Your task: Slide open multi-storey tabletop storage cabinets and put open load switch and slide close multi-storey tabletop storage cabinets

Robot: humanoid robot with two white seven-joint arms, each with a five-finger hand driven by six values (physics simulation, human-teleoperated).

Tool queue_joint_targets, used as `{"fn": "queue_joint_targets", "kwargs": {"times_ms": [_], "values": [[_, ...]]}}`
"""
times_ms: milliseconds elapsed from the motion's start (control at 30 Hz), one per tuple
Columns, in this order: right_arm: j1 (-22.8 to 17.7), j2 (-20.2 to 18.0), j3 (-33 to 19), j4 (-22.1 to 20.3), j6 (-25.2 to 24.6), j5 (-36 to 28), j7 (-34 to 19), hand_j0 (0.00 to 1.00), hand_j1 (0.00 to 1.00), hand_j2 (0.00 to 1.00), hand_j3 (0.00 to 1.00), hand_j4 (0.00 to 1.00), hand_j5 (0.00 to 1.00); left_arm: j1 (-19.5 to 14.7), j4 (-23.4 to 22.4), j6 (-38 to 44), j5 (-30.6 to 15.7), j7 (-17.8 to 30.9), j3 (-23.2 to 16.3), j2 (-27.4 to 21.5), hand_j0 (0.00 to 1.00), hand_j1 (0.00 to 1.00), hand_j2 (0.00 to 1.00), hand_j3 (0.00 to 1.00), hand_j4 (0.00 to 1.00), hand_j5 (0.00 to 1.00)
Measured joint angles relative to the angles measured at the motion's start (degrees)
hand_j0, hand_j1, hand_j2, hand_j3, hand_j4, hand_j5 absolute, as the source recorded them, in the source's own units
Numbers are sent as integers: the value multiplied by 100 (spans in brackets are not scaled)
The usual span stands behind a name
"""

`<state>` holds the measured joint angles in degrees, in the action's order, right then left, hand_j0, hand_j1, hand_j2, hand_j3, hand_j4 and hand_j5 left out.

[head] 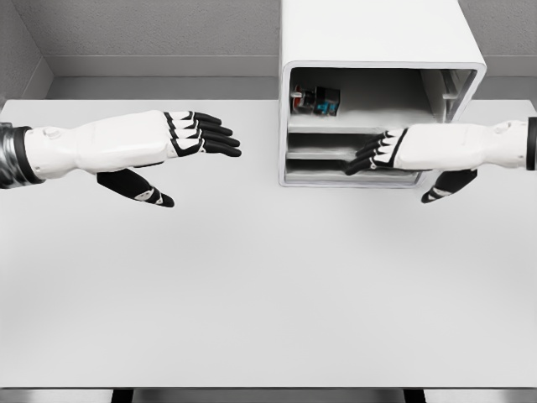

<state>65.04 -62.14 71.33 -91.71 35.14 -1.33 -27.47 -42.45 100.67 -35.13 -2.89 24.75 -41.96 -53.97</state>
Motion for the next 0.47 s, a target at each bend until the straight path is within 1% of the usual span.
{"fn": "queue_joint_targets", "kwargs": {"times_ms": [67,200,233,267,300,400,467], "values": [[-18,-57,9,-52,0,-15,5,100,100,100,100,100,100,0,-1,0,4,3,1,-2,100,100,100,100,100,100],[-221,-51,14,-66,0,-33,1,100,100,100,100,100,100,18,2,0,5,6,-1,-3,100,100,100,100,100,100],[-326,-51,11,-66,0,-33,-1,100,100,100,100,100,100,18,2,0,6,6,-3,-3,100,100,100,100,100,100],[-325,-51,7,-64,0,-36,-3,100,100,100,100,100,100,79,0,0,9,6,-6,-4,100,100,100,100,100,100],[-326,-51,3,-62,0,-43,-4,100,100,100,100,100,100,167,-6,-1,14,7,-5,-44,100,100,100,100,100,100],[-309,-51,-7,-54,-1,-64,-6,100,100,100,100,100,100,220,-109,0,29,11,-1,-318,100,100,100,100,100,100],[-308,-49,4,-21,-1,-68,-17,100,100,100,100,100,100,299,-188,-1,39,13,9,-412,100,100,100,100,100,100]]}}
